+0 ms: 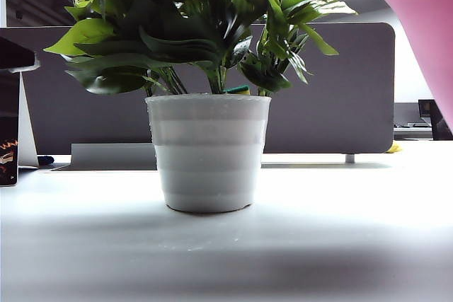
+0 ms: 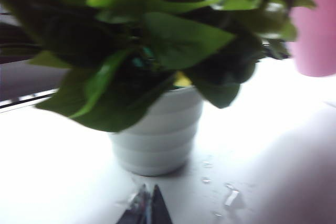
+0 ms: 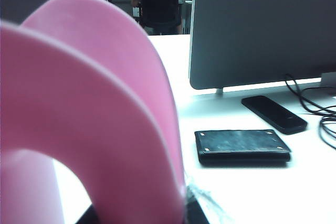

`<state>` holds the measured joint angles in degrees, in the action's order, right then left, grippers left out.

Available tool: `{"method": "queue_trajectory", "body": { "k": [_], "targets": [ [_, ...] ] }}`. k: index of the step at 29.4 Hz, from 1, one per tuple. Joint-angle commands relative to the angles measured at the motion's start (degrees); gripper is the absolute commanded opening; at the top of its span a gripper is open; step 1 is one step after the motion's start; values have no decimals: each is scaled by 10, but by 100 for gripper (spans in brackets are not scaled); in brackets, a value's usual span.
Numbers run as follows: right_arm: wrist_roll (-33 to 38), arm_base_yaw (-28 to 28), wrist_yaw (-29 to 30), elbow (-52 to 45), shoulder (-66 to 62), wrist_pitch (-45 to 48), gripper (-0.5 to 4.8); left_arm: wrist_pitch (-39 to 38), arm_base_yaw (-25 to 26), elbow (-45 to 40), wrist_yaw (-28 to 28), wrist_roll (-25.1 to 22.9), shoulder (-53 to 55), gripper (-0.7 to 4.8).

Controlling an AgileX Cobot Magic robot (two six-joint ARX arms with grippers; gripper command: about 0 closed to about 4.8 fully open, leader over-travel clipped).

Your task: Pick up the watering can from the table, water the potted plant, and put the can back.

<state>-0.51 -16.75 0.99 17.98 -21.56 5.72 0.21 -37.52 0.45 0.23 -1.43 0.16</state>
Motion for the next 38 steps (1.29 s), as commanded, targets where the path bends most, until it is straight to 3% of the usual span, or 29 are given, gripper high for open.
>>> {"method": "queue_trajectory", "body": {
  "k": [1,12,20,38],
  "targets": [
    [-35,1,0,28,58,-12,-6,6,18,0,-2,2,1,-5],
    [-75,1,-2,129,82,-121,-6,6,22,0,-2,2,1,-5],
    [-178,1,2,185,82,-164,-6,6,23,0,-2,2,1,-5],
    [-271,1,7,234,82,-158,-6,6,23,0,-2,2,1,-5]
  ]
}}
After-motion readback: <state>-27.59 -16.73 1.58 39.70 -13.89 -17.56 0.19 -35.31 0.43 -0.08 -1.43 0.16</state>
